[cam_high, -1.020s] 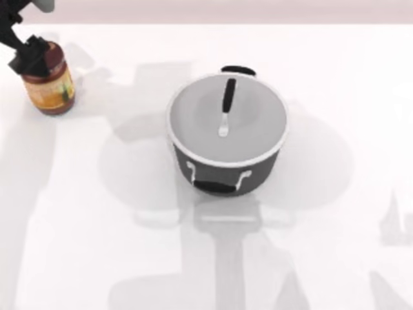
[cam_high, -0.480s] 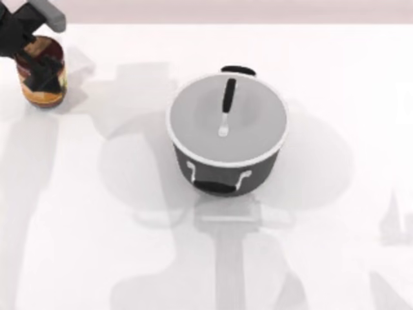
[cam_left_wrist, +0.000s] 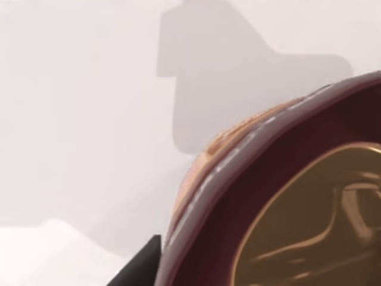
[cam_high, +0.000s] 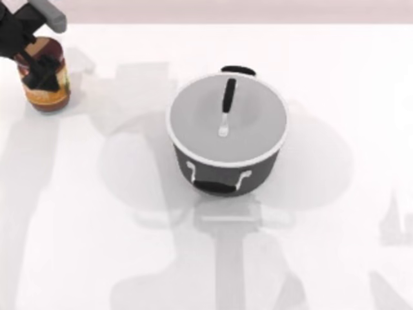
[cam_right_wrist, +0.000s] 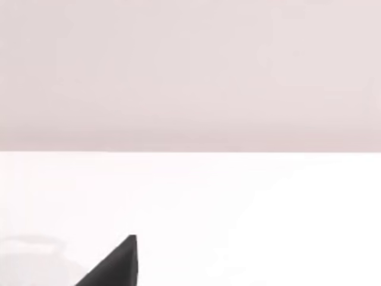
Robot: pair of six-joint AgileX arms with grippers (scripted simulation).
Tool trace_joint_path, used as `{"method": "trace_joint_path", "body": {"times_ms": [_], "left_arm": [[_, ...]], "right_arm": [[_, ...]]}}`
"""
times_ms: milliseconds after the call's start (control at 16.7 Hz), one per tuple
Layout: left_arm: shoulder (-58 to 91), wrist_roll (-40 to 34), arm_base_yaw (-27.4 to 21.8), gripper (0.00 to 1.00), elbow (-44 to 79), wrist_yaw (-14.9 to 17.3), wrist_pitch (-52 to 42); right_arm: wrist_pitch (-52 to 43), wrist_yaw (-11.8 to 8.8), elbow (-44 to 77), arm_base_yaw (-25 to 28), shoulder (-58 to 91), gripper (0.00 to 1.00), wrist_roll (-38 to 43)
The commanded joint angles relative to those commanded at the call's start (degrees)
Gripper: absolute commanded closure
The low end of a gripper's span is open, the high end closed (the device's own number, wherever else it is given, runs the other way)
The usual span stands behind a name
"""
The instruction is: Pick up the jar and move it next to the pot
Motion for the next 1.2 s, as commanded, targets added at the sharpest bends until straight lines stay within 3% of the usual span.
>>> {"method": "trace_joint_path", "body": {"times_ms": [420, 1200], "left_arm": [[0.0, 0.0, 0.0, 0.98, 0.0, 0.0, 0.0], [-4.2, 0.1, 0.7, 1.00, -4.1, 0.1, -0.3]], "right_arm": [[0.0, 0.0, 0.0, 0.0, 0.0, 0.00, 0.0], [0.0, 0.0, 0.0, 0.0, 0.0, 0.00, 0.0]]}}
